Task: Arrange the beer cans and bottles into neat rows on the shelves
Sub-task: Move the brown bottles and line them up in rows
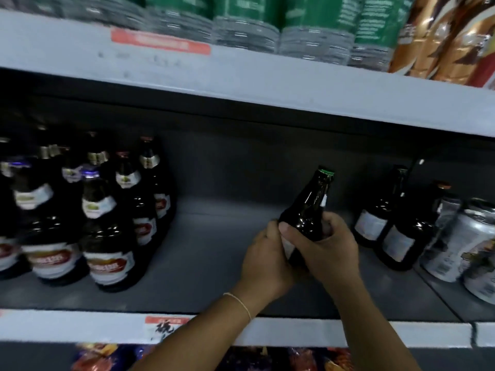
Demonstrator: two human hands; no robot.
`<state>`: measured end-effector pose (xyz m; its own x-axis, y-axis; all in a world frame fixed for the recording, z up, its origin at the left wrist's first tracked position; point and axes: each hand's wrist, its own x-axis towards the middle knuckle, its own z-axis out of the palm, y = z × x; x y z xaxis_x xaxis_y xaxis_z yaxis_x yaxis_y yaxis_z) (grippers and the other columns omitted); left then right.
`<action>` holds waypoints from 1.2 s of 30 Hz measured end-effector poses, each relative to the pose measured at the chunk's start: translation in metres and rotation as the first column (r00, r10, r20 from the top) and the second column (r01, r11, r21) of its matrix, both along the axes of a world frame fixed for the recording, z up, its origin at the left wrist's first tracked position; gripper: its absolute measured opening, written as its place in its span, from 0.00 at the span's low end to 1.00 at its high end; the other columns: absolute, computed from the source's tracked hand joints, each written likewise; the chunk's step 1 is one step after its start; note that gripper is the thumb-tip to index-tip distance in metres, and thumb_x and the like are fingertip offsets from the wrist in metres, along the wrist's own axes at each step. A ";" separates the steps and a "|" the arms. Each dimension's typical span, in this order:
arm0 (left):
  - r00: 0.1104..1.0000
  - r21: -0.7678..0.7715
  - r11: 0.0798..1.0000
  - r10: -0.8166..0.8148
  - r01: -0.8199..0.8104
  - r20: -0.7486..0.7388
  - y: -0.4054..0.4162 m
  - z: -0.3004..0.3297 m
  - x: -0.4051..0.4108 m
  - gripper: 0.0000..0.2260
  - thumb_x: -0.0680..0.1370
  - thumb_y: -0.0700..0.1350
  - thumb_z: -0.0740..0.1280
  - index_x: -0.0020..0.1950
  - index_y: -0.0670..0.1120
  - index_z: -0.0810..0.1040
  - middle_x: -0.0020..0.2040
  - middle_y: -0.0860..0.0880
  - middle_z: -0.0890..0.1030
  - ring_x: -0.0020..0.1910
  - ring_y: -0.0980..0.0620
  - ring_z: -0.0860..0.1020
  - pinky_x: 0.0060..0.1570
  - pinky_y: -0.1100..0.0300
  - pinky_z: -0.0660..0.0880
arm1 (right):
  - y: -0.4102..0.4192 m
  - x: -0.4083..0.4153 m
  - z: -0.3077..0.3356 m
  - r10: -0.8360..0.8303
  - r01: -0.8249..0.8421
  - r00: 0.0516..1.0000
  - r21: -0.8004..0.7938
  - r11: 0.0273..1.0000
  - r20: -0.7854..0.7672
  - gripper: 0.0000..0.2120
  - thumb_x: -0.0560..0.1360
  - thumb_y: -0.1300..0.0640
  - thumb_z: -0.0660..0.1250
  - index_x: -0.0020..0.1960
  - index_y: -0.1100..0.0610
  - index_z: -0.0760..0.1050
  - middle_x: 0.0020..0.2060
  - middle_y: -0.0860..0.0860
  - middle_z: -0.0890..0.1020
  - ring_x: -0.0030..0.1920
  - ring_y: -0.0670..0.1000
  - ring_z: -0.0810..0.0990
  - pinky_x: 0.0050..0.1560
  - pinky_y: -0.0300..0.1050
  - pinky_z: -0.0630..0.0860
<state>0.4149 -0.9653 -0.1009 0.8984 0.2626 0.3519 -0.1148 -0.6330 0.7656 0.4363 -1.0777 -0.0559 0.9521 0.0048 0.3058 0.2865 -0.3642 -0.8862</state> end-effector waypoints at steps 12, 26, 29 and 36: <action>0.994 -0.263 0.963 -0.024 0.052 0.108 0.136 -0.016 -0.051 0.33 0.59 0.46 0.79 0.60 0.60 0.71 0.57 0.56 0.71 0.58 0.60 0.73 0.57 0.65 0.74 | 0.093 -0.021 0.019 0.597 -0.598 0.798 0.024 0.801 -0.079 0.14 0.74 0.53 0.69 0.59 0.54 0.78 0.52 0.50 0.84 0.55 0.49 0.82 0.54 0.44 0.79; 0.999 -0.449 0.893 0.041 -0.026 0.025 0.164 -0.024 -0.042 0.37 0.66 0.48 0.73 0.73 0.53 0.64 0.63 0.55 0.77 0.62 0.60 0.76 0.62 0.56 0.75 | 0.182 -0.011 0.009 0.365 -0.360 0.930 0.266 0.895 0.030 0.08 0.70 0.61 0.77 0.48 0.56 0.81 0.39 0.47 0.87 0.42 0.47 0.86 0.38 0.36 0.79; 0.992 -0.424 0.897 0.127 -0.125 -0.026 0.164 -0.034 -0.031 0.36 0.66 0.54 0.68 0.73 0.52 0.63 0.65 0.52 0.76 0.64 0.58 0.75 0.62 0.55 0.75 | 0.195 0.001 0.006 0.307 -0.297 0.952 0.266 0.917 0.006 0.09 0.67 0.58 0.80 0.43 0.56 0.82 0.37 0.49 0.87 0.40 0.48 0.87 0.39 0.43 0.81; 0.982 -0.370 0.912 0.190 -0.179 -0.006 0.161 -0.026 -0.034 0.31 0.71 0.40 0.66 0.74 0.47 0.62 0.69 0.51 0.71 0.69 0.58 0.69 0.70 0.62 0.66 | 0.219 0.024 0.004 0.129 -0.133 0.989 0.050 0.990 0.071 0.16 0.64 0.45 0.80 0.36 0.54 0.78 0.30 0.51 0.83 0.35 0.48 0.83 0.37 0.42 0.80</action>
